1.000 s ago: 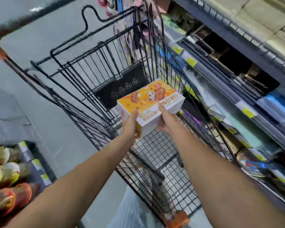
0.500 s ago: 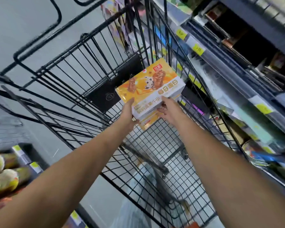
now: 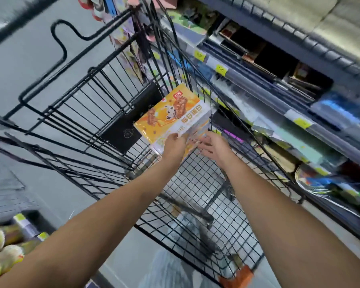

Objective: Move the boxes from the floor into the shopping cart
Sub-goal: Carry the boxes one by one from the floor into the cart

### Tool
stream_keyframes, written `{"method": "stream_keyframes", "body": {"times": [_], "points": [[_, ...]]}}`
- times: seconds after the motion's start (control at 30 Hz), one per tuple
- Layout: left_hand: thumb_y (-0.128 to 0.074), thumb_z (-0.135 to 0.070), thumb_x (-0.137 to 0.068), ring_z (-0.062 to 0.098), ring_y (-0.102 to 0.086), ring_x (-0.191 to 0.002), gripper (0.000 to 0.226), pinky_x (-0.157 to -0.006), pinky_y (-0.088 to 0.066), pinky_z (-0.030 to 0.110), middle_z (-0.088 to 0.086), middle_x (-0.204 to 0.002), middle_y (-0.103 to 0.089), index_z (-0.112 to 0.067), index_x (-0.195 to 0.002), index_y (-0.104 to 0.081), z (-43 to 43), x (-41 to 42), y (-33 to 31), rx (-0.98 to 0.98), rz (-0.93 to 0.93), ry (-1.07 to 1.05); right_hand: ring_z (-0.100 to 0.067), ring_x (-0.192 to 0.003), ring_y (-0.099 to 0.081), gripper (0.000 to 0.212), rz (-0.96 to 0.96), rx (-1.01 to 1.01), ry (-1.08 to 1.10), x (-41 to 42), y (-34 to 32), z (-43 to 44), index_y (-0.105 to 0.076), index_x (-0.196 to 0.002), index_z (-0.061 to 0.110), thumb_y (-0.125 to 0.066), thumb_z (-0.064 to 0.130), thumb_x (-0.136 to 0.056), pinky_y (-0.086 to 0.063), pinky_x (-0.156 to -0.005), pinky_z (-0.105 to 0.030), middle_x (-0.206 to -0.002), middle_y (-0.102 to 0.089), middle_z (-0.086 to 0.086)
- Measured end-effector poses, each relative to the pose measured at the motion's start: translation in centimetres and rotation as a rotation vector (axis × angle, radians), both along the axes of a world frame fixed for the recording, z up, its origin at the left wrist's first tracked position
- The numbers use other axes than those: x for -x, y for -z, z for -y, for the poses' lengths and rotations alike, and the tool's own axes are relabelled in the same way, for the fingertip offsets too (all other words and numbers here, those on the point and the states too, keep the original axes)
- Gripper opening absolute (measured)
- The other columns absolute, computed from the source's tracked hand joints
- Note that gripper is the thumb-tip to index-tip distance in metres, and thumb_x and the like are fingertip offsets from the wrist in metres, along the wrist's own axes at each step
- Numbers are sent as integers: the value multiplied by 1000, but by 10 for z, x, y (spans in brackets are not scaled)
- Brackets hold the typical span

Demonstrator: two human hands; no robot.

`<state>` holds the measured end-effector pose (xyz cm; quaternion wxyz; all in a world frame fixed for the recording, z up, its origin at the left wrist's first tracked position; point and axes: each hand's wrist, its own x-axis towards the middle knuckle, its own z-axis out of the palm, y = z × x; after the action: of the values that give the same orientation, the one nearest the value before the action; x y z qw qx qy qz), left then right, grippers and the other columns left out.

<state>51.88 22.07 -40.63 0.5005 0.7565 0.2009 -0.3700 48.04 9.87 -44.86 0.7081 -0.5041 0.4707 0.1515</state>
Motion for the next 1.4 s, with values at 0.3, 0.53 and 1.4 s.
{"method": "stream_keyframes", "body": {"times": [0.3,0.53,1.4], "points": [[-52,-36,-92,22,-59,-104,20,-94,-47,40,3,-113,-57,-19,-103,-55,61,107,-42,40,0,239,-26,-96,-63,29,98,56,209,150,-49,64,-50,-126,15,-44,29,-102,-53,-86,-39,-96,-68,-3],[-51,-31,-95,19,-55,-100,35,-84,-41,33,3,-124,-61,-13,-125,-57,133,275,-76,142,17,514,-20,-90,-64,37,117,144,357,351,-75,113,-52,-132,16,-41,32,-101,-46,-69,-28,-108,-67,-6],[-45,-38,-96,13,-60,-90,21,-75,-39,29,-4,-112,-64,-25,-110,-53,331,814,-110,200,12,1541,-20,-88,-60,20,66,209,1202,945,-112,181,-51,-113,18,-45,31,-99,-45,-78,-32,-105,-64,-4]]}}
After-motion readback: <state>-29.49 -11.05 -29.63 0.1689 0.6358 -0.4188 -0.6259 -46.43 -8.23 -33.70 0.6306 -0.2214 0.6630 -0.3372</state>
